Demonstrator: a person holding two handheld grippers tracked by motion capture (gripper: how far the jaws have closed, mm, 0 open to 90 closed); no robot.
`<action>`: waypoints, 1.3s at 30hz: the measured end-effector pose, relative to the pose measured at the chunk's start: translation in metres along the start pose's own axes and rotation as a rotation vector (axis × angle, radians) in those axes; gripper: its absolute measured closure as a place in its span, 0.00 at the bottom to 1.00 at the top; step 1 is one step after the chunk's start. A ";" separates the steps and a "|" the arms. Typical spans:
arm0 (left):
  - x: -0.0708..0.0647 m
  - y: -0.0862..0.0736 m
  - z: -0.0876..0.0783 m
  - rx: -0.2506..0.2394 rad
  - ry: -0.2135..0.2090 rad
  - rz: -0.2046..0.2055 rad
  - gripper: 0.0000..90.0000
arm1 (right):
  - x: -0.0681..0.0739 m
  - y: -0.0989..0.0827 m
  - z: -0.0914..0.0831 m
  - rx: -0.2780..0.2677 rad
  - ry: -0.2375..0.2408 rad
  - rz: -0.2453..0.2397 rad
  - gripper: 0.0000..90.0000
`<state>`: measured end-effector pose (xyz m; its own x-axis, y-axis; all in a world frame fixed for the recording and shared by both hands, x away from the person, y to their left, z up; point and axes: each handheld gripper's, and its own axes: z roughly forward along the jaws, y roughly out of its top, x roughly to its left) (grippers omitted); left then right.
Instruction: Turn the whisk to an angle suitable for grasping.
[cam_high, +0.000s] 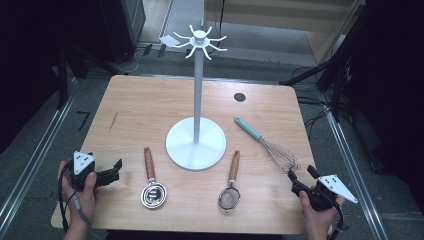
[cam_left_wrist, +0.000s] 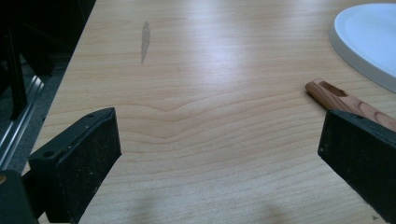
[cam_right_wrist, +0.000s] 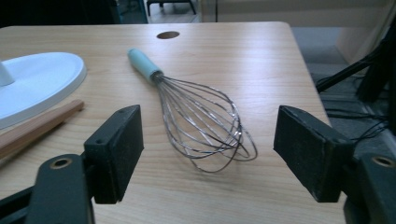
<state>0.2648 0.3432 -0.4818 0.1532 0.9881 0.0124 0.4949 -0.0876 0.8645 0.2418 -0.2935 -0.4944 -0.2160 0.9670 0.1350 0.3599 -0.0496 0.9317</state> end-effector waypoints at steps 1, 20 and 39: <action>0.000 0.000 0.001 0.006 0.002 0.001 0.00 | 0.000 0.001 0.000 0.010 0.018 0.003 0.35; 0.002 -0.001 0.001 0.000 -0.010 -0.038 0.00 | 0.015 0.039 0.009 0.272 0.146 -0.144 0.57; 0.003 0.000 0.001 0.006 -0.006 -0.045 0.00 | 0.033 0.096 0.056 0.449 0.232 -0.294 0.52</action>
<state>0.2663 0.3457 -0.4830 0.1357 0.9903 -0.0296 0.5066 -0.0437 0.8611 0.3196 -0.2527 -0.4196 -0.5400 0.8416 0.0095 0.5934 0.3727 0.7134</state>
